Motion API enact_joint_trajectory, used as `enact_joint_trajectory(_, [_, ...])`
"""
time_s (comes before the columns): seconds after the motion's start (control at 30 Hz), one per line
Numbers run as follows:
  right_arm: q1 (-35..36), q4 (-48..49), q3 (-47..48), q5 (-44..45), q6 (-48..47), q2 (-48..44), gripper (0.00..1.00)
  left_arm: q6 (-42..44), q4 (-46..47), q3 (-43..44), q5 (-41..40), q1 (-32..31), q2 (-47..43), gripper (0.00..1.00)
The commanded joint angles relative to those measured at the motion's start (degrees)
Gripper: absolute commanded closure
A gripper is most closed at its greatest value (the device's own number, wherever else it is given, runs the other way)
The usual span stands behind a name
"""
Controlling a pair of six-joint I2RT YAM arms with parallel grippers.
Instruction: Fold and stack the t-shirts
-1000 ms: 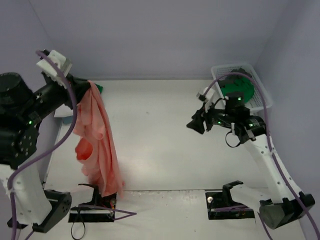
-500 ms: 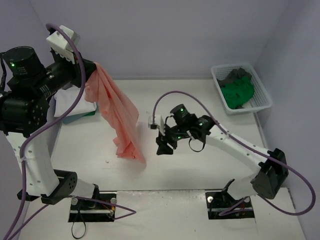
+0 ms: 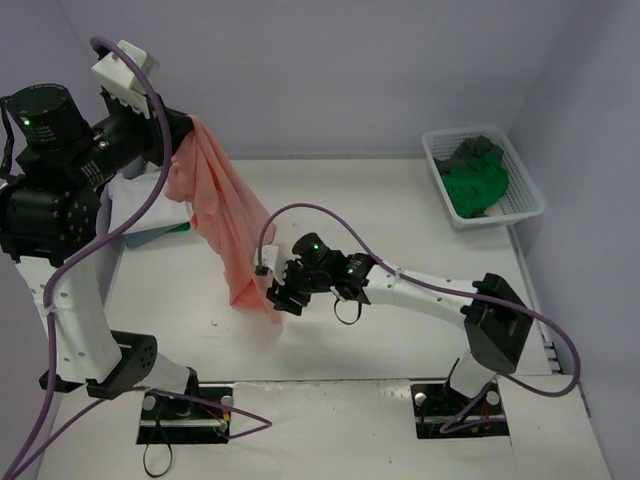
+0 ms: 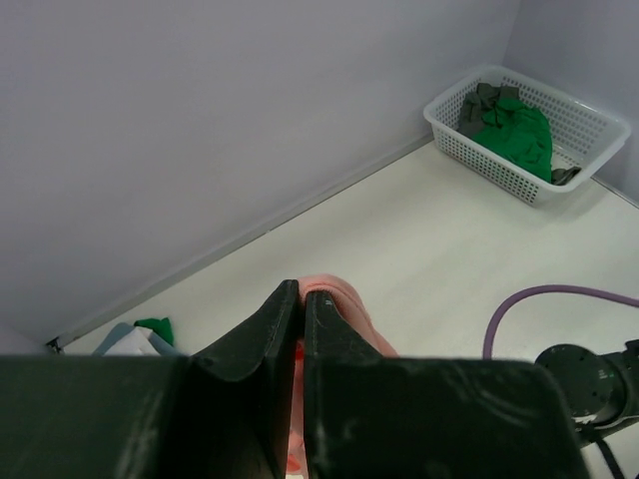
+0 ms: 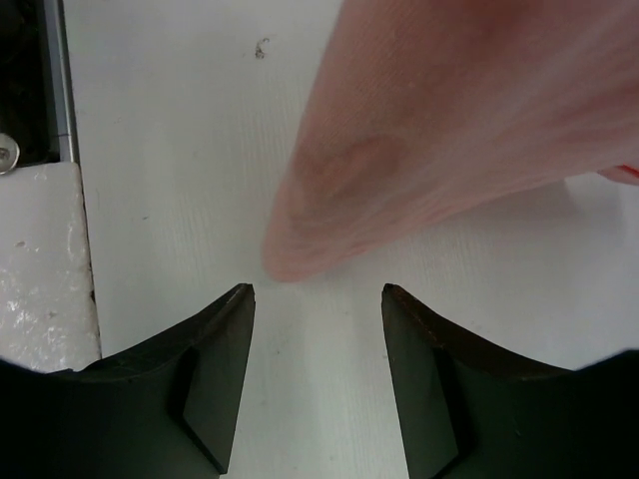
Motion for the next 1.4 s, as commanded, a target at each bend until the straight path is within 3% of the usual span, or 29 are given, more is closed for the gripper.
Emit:
enact_joint_trajectory(0.0, [2.37, 7.02, 1.75, 1.16, 1.94, 3.97, 0.49, -0.1, 5.58, 3.3, -0.05, 0.12, -0.62, 0.99])
enact_joint_trajectory(0.2, [5.8, 8.61, 2.99, 0.37, 3.51, 8.11, 0.5, 0.95, 4.44, 4.54, -0.58, 0.04, -0.17, 0.99])
enact_joint_trajectory(0.47, [6.69, 11.24, 2.73, 5.37, 5.54, 6.99, 0.52, 1.48, 4.35, 4.54, -1.1, -0.23, -0.44, 0.99])
enact_joint_trajectory(0.57, [6.86, 14.57, 0.37, 13.51, 7.99, 3.13, 0.59, 2.18, 4.26, 4.37, -1.89, -0.23, -0.53, 0.99])
enact_joint_trajectory(0.6, [6.69, 17.28, -0.34, 19.46, 8.7, 2.24, 0.57, 2.18, 4.35, 4.45, -2.07, -0.23, -0.53, 0.99])
enact_joint_trajectory(0.73, [6.25, 20.91, -2.89, 28.47, 10.38, 1.09, 0.43, 2.36, 4.7, 4.63, -3.03, -0.23, -0.27, 0.99])
enact_joint_trajectory(1.03, [6.07, 19.07, -3.08, 27.19, 16.96, -3.13, 0.41, 3.59, 4.52, 1.64, -6.81, -0.32, -0.62, 0.99])
enact_joint_trajectory(1.37, [16.95, 17.83, 6.4, 29.53, 11.18, 1.69, 0.42, 5.17, 3.73, 1.28, -9.98, -0.32, 0.08, 0.99])
